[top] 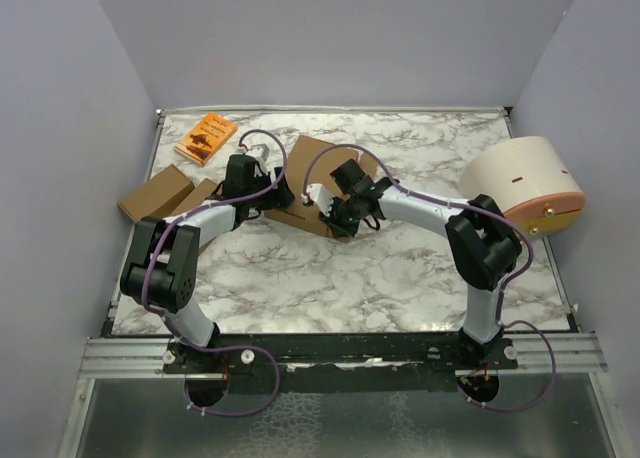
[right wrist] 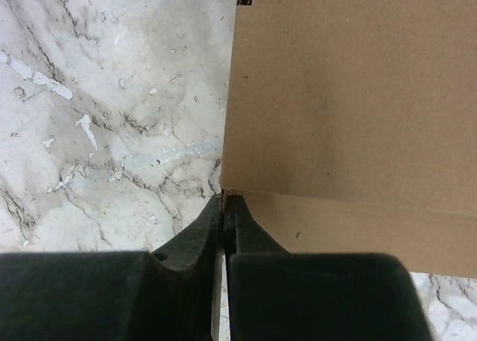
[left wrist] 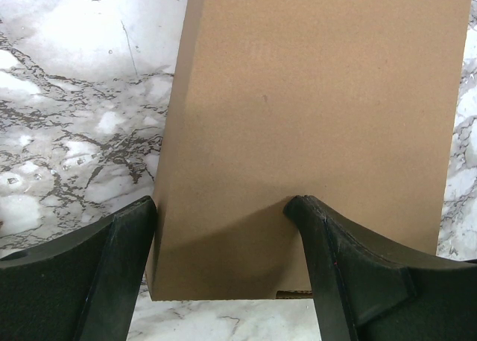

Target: Fold the paper box

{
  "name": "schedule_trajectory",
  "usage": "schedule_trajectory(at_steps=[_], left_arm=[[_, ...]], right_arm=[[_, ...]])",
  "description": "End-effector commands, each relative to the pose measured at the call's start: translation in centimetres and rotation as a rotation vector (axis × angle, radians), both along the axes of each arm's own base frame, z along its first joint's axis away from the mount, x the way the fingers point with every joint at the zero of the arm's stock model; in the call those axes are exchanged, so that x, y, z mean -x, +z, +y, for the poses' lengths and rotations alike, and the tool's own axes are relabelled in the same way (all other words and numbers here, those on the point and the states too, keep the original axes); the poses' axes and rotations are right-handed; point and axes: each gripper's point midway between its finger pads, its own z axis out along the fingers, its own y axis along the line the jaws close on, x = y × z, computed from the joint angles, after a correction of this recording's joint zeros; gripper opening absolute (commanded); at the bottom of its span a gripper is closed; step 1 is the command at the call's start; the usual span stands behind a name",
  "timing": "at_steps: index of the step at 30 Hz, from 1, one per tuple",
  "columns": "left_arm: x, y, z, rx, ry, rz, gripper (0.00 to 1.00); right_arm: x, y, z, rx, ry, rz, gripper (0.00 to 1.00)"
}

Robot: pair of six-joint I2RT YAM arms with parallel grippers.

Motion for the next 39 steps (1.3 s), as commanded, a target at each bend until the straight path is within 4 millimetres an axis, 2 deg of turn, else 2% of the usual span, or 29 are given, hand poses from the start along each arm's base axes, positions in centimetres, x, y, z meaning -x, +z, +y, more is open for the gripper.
schedule_trajectory(at_steps=[1,27,39], left_arm=[[1.9,-2.1,-0.6,-0.020,-0.044,0.094,0.78],[1.8,-1.8,-0.6,-0.016,-0.046,0.085,0.78],[1.8,-1.6,-0.8,-0.010,-0.051,0.083,0.78]], right_arm=[[0.7,-0.7,-0.2,-0.001,-0.013,-0.013,0.01],[1.8,-1.4,-0.1,-0.036,-0.079,0.058,0.01],[1.5,-1.4,0.0,-0.031,-0.116,0.069,0.01]])
